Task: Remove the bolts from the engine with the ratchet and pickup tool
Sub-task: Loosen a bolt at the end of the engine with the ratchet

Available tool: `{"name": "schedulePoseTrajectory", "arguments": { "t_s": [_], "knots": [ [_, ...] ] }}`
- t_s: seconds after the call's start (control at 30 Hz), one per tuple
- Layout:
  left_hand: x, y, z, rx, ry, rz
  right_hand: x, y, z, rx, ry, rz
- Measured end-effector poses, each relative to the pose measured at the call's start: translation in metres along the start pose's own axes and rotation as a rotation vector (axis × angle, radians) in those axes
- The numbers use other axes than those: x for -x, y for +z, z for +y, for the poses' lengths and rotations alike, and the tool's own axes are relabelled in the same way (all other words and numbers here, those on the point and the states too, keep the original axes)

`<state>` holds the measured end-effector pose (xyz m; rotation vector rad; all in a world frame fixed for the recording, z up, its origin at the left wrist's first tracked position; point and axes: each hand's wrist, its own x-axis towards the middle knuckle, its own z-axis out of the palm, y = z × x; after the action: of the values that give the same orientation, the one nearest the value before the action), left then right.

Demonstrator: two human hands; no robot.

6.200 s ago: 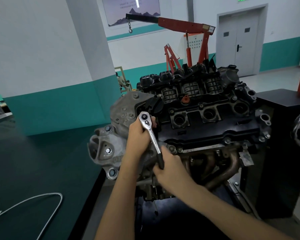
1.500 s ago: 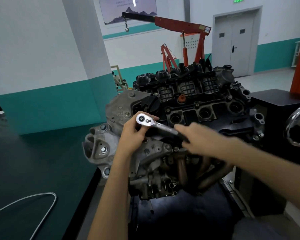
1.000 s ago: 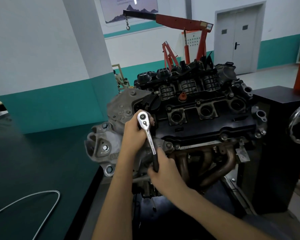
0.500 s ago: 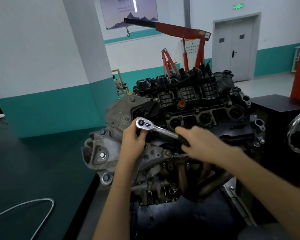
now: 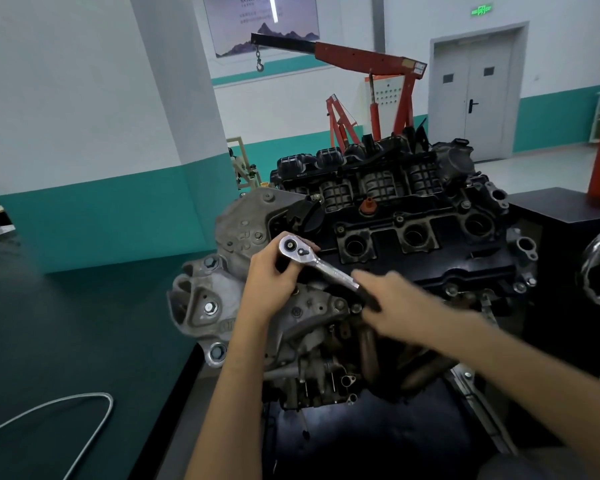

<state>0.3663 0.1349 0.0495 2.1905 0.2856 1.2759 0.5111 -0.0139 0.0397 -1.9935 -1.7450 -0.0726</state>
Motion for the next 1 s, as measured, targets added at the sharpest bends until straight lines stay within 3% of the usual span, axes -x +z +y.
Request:
{"name": "schedulePoseTrajectory", "arguments": {
  "t_s": [0.1,0.2,0.27,0.4,0.5,0.57,0.7,0.87,1.0],
  "knots": [
    [0.0,-0.001,0.002,-0.003,-0.026,-0.02,-0.023,-0.047,0.018,0.409,-0.104,0.029],
    [0.003,0.004,0.002,-0.04,-0.066,0.066,-0.023,-0.044,0.014,0.412,-0.085,0.088],
    [0.003,0.006,-0.001,-0.084,-0.068,0.143,-0.005,-0.013,0.001,0.242,-0.008,0.127],
    [0.002,0.008,-0.004,-0.095,-0.073,0.115,0.021,0.059,-0.047,-0.406,0.164,0.131],
    [0.003,0.008,-0.001,-0.074,-0.054,0.122,0.016,0.092,-0.079,-0.576,0.235,0.23],
    [0.002,0.005,0.0,-0.029,-0.038,0.097,0.014,0.089,-0.079,-0.59,0.231,0.205],
    [-0.002,0.0,-0.002,0.026,-0.026,-0.032,0.015,0.039,-0.032,-0.358,0.095,0.054],
    [0.0,0.003,0.0,-0.02,-0.072,0.011,-0.02,-0.044,0.013,0.399,-0.066,0.034],
    [0.002,0.01,0.0,-0.109,-0.113,0.16,-0.009,-0.023,0.003,0.306,0.0,0.133]
  ]
}}
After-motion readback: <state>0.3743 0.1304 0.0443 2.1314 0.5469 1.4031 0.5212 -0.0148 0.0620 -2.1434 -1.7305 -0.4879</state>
